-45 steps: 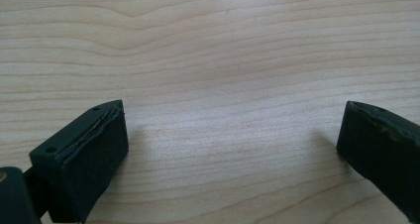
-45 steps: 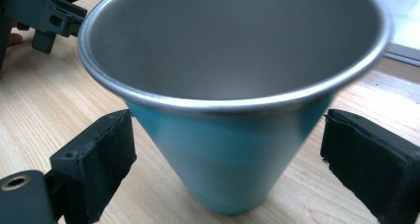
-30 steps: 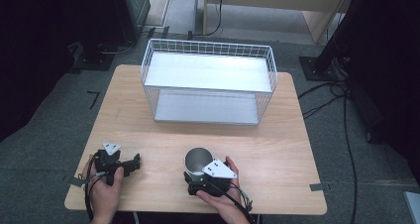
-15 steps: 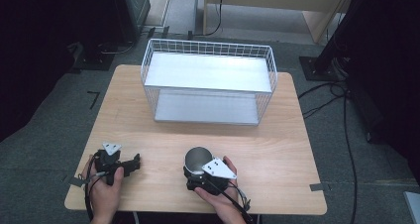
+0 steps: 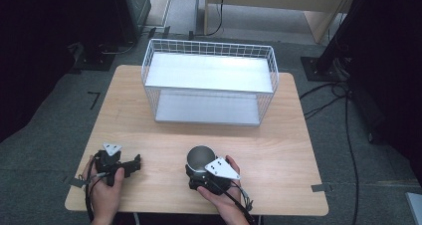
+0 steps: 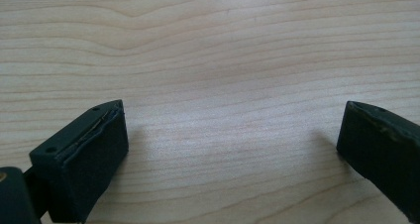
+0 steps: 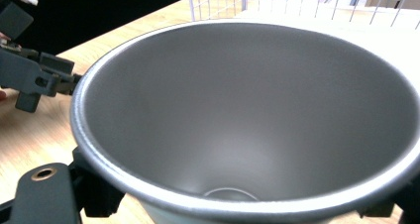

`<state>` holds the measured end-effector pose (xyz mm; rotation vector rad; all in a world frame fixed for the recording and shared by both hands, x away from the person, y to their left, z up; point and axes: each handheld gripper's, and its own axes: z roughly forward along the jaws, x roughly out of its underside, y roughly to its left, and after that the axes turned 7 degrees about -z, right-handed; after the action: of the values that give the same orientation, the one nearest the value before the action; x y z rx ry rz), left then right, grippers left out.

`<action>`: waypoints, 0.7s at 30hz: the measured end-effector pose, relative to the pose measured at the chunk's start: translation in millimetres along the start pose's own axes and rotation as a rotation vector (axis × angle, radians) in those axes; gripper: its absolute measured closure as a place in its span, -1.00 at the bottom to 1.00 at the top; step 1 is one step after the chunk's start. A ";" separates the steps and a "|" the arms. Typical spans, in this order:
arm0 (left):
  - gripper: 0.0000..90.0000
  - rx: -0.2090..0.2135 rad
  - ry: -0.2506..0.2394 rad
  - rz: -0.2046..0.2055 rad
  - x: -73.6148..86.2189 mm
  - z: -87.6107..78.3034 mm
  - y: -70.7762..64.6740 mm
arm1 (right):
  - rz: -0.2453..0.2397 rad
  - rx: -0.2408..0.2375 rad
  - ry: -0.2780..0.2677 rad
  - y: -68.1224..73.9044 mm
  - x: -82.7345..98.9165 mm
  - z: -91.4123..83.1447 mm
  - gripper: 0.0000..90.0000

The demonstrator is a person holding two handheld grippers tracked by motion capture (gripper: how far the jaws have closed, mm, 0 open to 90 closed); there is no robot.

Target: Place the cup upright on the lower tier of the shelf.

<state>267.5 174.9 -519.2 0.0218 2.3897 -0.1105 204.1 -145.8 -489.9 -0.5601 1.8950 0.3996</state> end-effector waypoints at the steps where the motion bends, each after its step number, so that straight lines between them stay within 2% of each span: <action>1: -1.00 0.000 0.001 0.001 0.0 -0.1 0.0 | 0.004 0.003 -0.003 -0.3 -1.3 -0.5 -0.68; 21: -1.00 0.000 0.000 0.000 0.0 0.0 0.0 | 0.002 0.043 -0.073 -13.3 -27.2 -5.1 -0.67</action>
<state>267.5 174.9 -519.2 0.0214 2.3898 -0.1103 216.3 -154.2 -463.0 -0.5086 1.8303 0.3755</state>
